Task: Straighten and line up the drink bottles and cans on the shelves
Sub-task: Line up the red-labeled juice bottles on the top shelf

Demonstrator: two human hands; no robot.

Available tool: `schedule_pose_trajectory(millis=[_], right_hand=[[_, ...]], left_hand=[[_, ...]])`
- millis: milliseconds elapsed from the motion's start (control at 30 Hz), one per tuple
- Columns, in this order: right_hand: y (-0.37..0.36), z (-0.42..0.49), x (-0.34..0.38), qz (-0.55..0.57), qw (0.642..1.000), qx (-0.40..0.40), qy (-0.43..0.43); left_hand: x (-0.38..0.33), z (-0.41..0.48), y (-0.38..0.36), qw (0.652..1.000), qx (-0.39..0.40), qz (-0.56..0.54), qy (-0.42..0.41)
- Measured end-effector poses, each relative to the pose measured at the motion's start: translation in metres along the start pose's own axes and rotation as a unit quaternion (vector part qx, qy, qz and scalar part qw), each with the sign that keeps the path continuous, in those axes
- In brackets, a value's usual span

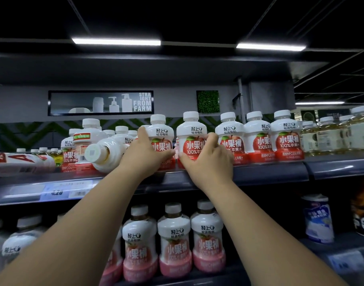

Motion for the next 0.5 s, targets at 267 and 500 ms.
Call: schedule_pose_trajectory(millis=[267, 500], right_hand=[[0.008, 0.006, -0.008, -0.070, 0.997, 0.029, -0.017], [0.015, 0.006, -0.026, -0.058, 0.998, 0.018, -0.031]], left_hand=[[-0.006, -0.004, -0.002, 0.998, -0.019, 0.065, -0.016], [-0.021, -0.009, -0.009, 0.997, -0.001, 0.072, -0.035]])
Point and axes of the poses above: each hand's wrist, its own z-axis towards the middle knuckle, its own y-axis out of the back of the hand, x = y × z, the point moved 8 cm from there along z, towards the middle knuckle, and after that the axes turned 6 degrees about -x, right-handed, at the moved point
